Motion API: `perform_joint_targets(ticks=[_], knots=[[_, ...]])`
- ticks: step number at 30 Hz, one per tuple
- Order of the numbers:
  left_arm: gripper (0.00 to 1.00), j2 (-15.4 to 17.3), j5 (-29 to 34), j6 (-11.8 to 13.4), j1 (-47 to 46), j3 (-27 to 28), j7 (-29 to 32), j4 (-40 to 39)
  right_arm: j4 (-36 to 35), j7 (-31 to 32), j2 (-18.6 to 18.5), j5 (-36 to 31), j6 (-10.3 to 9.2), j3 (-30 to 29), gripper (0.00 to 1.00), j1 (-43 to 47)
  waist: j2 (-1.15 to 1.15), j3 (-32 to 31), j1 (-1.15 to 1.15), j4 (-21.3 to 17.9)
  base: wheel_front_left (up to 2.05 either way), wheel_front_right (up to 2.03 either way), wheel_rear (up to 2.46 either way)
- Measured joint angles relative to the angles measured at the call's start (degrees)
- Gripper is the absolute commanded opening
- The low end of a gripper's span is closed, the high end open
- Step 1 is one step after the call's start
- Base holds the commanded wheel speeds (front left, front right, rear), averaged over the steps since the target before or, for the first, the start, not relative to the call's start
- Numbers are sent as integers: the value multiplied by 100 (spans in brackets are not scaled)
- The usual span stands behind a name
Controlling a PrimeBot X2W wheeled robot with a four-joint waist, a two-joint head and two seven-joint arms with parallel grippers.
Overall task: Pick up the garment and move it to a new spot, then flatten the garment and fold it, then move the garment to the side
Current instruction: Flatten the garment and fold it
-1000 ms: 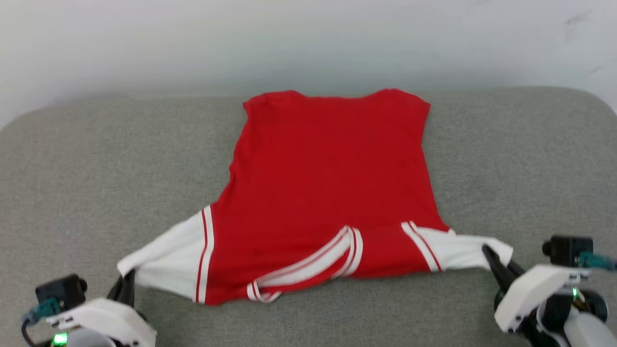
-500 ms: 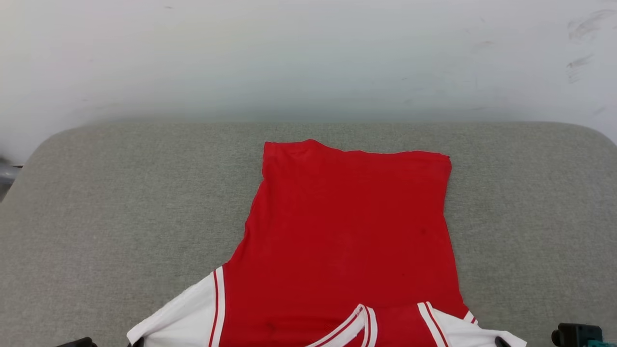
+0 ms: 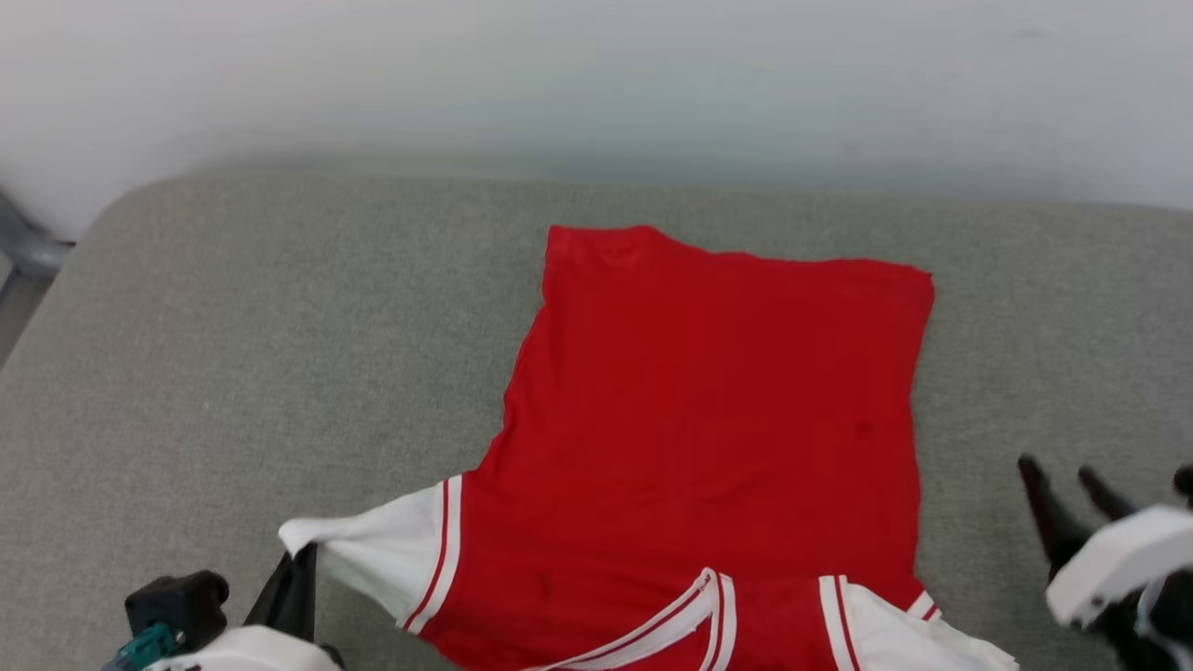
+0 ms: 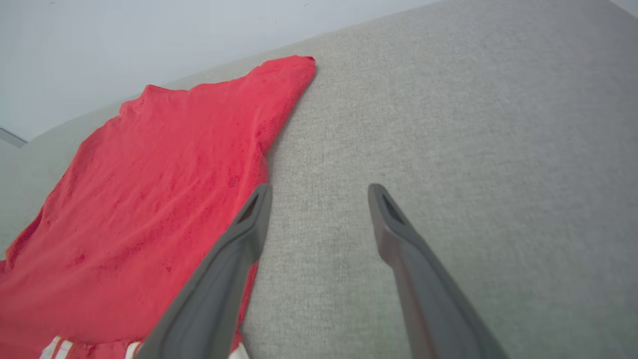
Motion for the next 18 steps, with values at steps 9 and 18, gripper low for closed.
perform_joint_targets(ticks=[9, 18], knots=[[0, -199, 272, -164, -793, -265, -219, -96, 1536, 1067, -791, 253, -1, 69, 100, -2235, 0, 656, 1, 335, 0, 0, 0], [0, -554, 491, -494, -1751, -601, -479, 79, 2772, 2427, -1192, -220, -1, -46, 100, -4050, 0, 1389, 2, 906, 0, 0, 0]])
